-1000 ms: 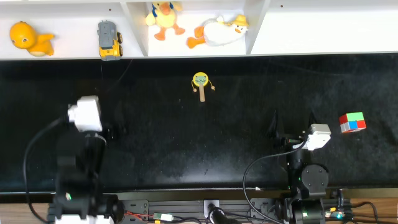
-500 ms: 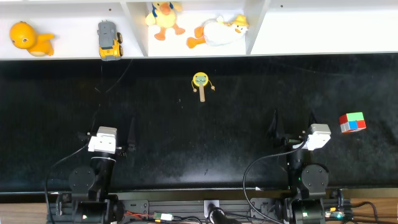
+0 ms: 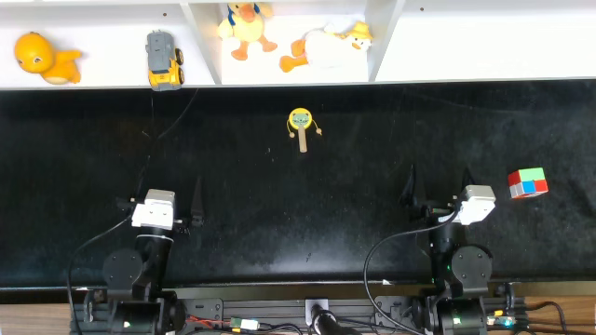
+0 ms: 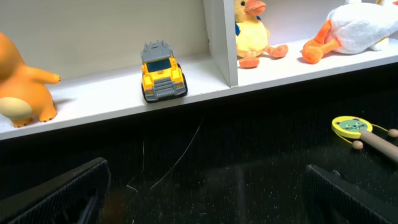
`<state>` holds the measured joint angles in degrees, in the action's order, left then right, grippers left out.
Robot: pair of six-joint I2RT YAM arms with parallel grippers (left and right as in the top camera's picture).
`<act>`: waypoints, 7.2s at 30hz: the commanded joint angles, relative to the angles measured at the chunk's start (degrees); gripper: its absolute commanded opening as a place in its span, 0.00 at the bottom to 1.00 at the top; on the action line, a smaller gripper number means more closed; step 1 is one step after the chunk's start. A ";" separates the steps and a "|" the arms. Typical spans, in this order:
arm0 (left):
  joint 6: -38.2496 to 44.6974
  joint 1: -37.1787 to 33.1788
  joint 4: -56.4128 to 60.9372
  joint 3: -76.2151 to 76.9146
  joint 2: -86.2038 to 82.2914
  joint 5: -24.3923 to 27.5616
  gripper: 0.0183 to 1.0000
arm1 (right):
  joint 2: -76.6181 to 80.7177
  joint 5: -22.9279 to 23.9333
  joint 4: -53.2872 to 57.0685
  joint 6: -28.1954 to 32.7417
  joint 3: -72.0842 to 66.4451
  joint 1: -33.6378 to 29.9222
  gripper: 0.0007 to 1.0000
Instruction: Store Toys
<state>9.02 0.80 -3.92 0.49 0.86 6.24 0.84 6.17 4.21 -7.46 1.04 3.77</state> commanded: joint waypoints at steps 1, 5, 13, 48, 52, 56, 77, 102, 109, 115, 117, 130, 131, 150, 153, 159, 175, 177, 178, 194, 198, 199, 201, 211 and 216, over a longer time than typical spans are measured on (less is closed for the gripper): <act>-0.48 0.50 -0.33 -0.04 -0.70 0.35 1.00 | -0.63 -0.39 -0.22 0.20 -0.79 -0.20 1.00; -0.48 0.50 -0.33 -0.04 -0.70 0.35 1.00 | -0.63 -0.39 -0.22 0.20 -0.79 -0.20 0.99; -0.48 0.50 -0.33 -0.04 -0.70 0.35 1.00 | 0.00 2.47 -0.22 3.41 -0.68 1.03 1.00; -0.48 0.50 -0.33 -0.04 -0.70 0.35 1.00 | 91.17 44.19 25.64 -50.18 52.92 46.36 1.00; -0.48 0.50 -0.33 -0.04 -0.70 0.35 1.00 | 96.83 42.73 25.99 -50.18 58.64 46.36 0.99; -0.48 0.50 -0.33 -0.04 -0.70 0.35 1.00 | 101.44 37.05 25.49 -50.23 61.86 46.34 1.00; -0.48 0.50 -0.33 -0.04 -0.70 0.35 1.00 | 106.03 29.42 28.57 -32.89 66.42 43.10 1.00; -0.48 0.50 -0.33 -0.04 -0.70 0.35 1.00 | 110.07 14.82 24.20 -24.00 66.75 39.56 0.48; -0.48 0.50 -0.33 -0.04 -0.70 0.35 1.00 | 110.27 14.82 24.20 -24.00 66.75 39.58 0.24; -0.48 0.50 -0.33 -0.04 -0.70 0.35 1.00 | 109.53 14.82 24.83 -23.54 66.73 39.30 0.04; -0.48 0.50 -0.33 -0.04 -0.70 0.35 1.00 | 108.63 14.84 26.75 -23.54 66.73 38.84 0.04; -0.48 0.50 -0.33 -0.04 -0.70 0.35 1.00 | 81.31 15.58 34.23 -15.82 47.30 25.22 0.04; -0.48 0.50 -0.33 -0.04 -0.70 0.35 1.00 | 78.31 15.08 34.67 -13.40 45.77 23.08 0.04; -0.48 0.50 -0.33 -0.04 -0.70 0.35 1.00 | 80.15 6.73 32.26 20.39 58.69 4.44 0.04; -0.48 0.50 -0.33 -0.04 -0.70 0.35 1.00 | 84.08 6.75 30.71 22.49 62.29 4.44 0.04; -0.48 0.50 -0.33 -0.04 -0.70 0.35 1.00 | 91.38 6.78 27.52 22.95 67.52 4.04 0.04; -0.48 0.50 -0.33 -0.04 -0.70 0.35 1.00 | 99.56 2.19 17.73 20.68 71.56 1.64 0.05; -0.48 0.50 -0.33 -0.04 -0.70 0.35 1.00 | 99.80 2.19 17.77 19.65 71.56 1.36 0.06; -0.48 0.50 -0.33 -0.04 -0.70 0.35 1.00 | 99.91 2.19 17.70 19.56 71.56 1.31 0.09; -0.48 0.50 -0.33 -0.04 -0.70 0.35 1.00 | 93.00 2.21 22.77 17.75 67.67 -0.68 1.00; -0.48 0.50 -0.33 -0.04 -0.70 0.35 1.00 | 82.93 2.91 24.65 17.77 57.00 -3.67 1.00; -0.48 0.50 -0.33 -0.04 -0.70 0.35 1.00 | 79.82 3.15 25.70 17.77 54.31 -4.52 1.00; -0.48 0.50 -0.33 -0.04 -0.70 0.35 1.00 | 74.20 4.28 28.41 17.77 50.27 -5.79 1.00; -0.48 0.50 -0.33 -0.04 -0.70 0.35 1.00 | 63.28 4.35 44.02 17.75 45.81 -6.43 1.00; -0.48 0.50 -0.33 -0.04 -0.70 0.35 1.00 | 63.73 4.26 43.80 17.75 45.81 -6.43 1.00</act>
<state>8.99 0.80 -3.92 0.49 0.84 6.24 64.66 10.11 48.14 10.52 47.22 -2.59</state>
